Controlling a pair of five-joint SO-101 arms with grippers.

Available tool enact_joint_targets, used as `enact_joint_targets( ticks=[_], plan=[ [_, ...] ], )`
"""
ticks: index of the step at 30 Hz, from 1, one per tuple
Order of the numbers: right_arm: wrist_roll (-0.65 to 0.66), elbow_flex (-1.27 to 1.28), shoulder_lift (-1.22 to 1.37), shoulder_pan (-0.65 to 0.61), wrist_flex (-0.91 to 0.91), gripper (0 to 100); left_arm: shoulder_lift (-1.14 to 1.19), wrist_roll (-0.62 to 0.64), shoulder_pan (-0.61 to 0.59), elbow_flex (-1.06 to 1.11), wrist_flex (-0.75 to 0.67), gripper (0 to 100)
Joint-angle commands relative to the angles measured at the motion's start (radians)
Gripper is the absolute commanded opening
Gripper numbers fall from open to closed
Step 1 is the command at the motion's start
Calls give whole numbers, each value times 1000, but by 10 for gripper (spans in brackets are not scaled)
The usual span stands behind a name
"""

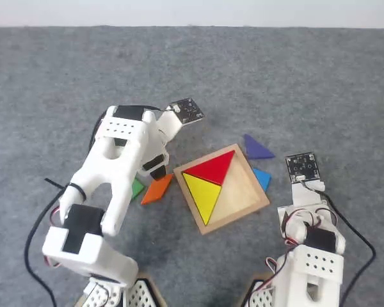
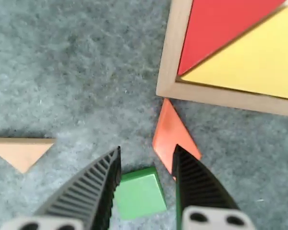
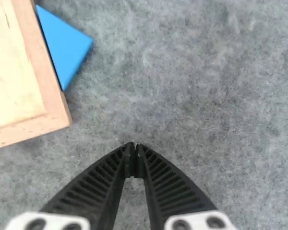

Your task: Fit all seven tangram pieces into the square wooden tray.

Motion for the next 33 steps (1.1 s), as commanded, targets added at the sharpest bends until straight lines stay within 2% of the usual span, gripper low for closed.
enact_joint_targets(
  ticks=[1, 7, 14, 25, 33],
  plan=[
    [11, -5, -15, 8, -22, 20, -48, -11, 40, 68, 20, 173],
    [11, -5, -15, 8, -22, 20, -48, 21, 60, 232, -94, 173],
    [11, -5, -15, 8, -22, 20, -35, 23, 54, 295, -192, 176],
    [11, -5, -15, 8, -22, 20, -25, -14, -37, 214, -183, 186],
    [11, -5, -15, 8, -22, 20, 181, -17, -37, 50, -158, 186]
  ],
)
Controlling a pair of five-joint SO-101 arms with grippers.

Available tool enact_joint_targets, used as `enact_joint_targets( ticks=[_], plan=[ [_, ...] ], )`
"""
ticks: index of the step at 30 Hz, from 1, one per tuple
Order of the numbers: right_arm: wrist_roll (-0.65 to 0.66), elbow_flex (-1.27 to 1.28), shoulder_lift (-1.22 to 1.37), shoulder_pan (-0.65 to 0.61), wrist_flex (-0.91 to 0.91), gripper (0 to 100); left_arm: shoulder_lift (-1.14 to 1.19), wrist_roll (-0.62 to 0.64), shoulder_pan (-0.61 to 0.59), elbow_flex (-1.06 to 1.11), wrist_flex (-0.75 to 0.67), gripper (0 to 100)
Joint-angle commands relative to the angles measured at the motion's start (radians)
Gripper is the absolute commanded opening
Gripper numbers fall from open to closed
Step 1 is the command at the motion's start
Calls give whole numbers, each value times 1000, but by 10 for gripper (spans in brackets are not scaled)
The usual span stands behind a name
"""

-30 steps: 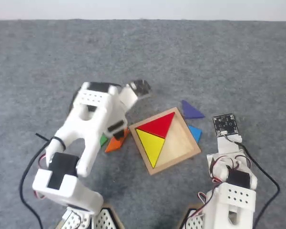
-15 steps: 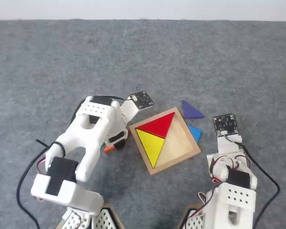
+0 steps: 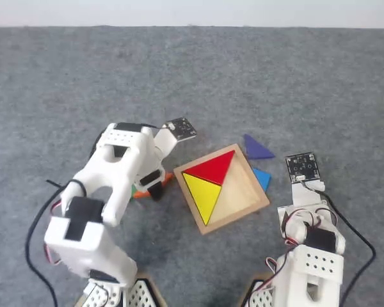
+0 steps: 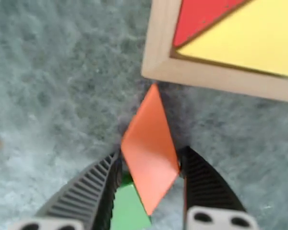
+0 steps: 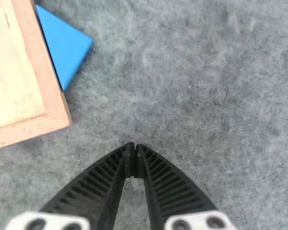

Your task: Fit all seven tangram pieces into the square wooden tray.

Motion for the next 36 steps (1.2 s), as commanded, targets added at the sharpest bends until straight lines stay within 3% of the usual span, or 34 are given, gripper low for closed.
enact_joint_targets(
  ticks=[1, 7, 12, 19, 29, 36],
  plan=[
    [11, -5, -15, 8, -22, 20, 95, -8, -5, -156, 17, 172],
    [11, -5, -15, 8, -22, 20, 106, -8, -3, -369, 110, 106],
    [11, -5, -15, 8, -22, 20, 110, -6, -3, -478, 153, 106],
    [11, -5, -15, 8, -22, 20, 112, -6, -3, -476, 150, 179],
    [11, -5, -15, 8, -22, 20, 114, -3, 5, -467, 147, 185],
    [11, -5, -15, 8, -22, 20, 236, 0, 26, -432, 58, 185]
  ],
)
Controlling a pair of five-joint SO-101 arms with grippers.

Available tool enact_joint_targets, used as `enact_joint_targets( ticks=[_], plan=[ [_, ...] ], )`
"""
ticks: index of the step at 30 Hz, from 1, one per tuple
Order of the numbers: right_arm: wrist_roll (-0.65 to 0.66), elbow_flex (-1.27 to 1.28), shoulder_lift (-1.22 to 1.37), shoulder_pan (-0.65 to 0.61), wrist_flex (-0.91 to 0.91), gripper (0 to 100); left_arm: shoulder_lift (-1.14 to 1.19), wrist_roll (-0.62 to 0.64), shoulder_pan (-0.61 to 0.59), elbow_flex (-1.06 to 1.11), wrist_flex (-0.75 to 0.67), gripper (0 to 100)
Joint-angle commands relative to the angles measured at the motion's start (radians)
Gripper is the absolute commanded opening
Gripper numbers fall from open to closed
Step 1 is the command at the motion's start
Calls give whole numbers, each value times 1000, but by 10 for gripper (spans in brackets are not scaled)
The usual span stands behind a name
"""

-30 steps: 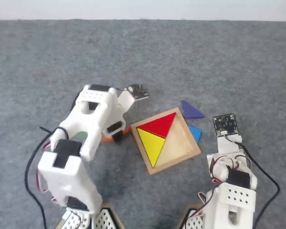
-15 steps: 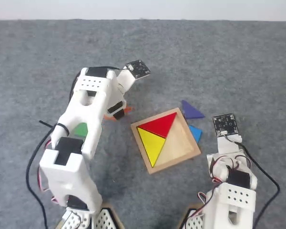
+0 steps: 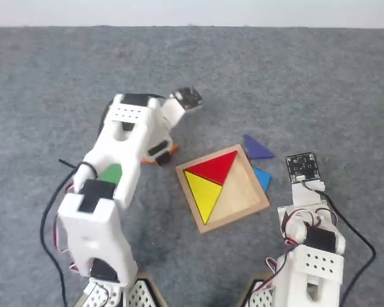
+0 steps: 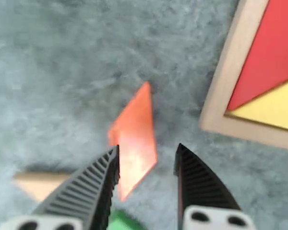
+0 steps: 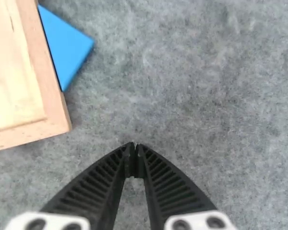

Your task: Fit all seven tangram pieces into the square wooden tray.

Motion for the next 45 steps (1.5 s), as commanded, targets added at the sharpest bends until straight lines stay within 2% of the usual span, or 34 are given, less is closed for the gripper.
enact_joint_targets(
  ticks=[1, 10, 19, 22, 25, 28, 35, 37, 41, 45],
  plan=[
    [11, -5, -15, 8, -22, 20, 74, -6, 8, -19, -57, 185],
    [11, -5, -15, 8, -22, 20, 132, -2, -52, -150, -34, 185],
    [11, -5, -15, 8, -22, 20, 247, 2, -78, -344, 83, 179],
    [11, -5, -15, 8, -22, 20, 278, 2, -57, -354, 100, 127],
    [11, -5, -15, 8, -24, 20, 258, -2, -21, -371, 199, 45],
    [11, -5, -15, 8, -24, 20, 198, -2, -5, -381, 290, 13],
    [11, -5, -15, 8, -24, 20, 66, -26, -5, -367, 442, 14],
    [11, -5, -15, 8, -24, 20, 72, -35, -5, -332, 439, 32],
    [11, -5, -15, 8, -24, 20, 91, -29, -5, -239, 362, 167],
    [11, -5, -15, 8, -24, 20, 71, -15, -5, -208, 308, 162]
  ],
)
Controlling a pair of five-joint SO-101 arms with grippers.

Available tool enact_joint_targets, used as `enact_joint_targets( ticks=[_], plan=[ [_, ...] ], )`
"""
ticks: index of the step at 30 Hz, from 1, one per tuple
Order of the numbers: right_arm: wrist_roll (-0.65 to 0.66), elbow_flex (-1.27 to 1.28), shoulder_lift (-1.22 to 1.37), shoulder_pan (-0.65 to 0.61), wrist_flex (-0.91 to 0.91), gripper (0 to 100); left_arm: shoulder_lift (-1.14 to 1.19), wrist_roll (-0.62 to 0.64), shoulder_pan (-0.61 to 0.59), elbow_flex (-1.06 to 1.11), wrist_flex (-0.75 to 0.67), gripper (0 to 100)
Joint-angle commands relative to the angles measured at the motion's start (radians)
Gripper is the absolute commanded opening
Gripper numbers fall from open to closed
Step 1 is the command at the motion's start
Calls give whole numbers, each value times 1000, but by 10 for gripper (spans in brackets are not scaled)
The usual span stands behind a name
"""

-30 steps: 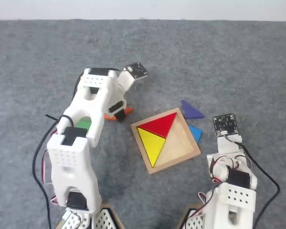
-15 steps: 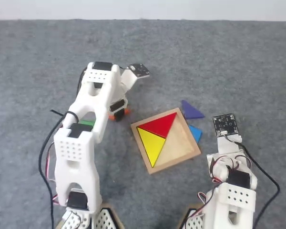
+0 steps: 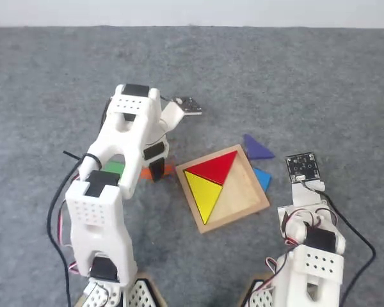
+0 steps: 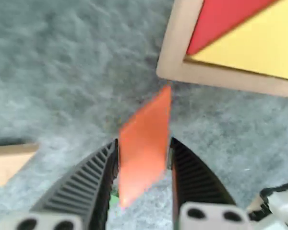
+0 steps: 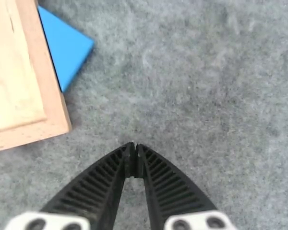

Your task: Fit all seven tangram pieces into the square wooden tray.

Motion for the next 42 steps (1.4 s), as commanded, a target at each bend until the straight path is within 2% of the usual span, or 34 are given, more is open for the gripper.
enact_joint_targets(
  ticks=[1, 6, 10, 14, 18, 28, 38, 42],
  plan=[
    [11, -5, -15, 8, -21, 20, -83, 17, 8, 7, -61, 159],
    [11, -5, -15, 8, -21, 20, -158, 31, 8, 30, -83, 159],
    [11, -5, -15, 8, -21, 20, -233, 29, 49, 176, -100, 159],
    [11, -5, -15, 8, -21, 20, -285, 34, 80, 363, -267, 159],
    [11, -5, -15, 8, -21, 20, -244, 64, 60, 406, -361, 160],
    [11, -5, -15, 8, -21, 20, -46, 46, -18, 202, -341, 160],
    [11, -5, -15, 8, -21, 20, -43, 35, -34, -81, -155, 160],
    [11, -5, -15, 8, -21, 20, -49, 32, -57, -113, -124, 160]
  ],
)
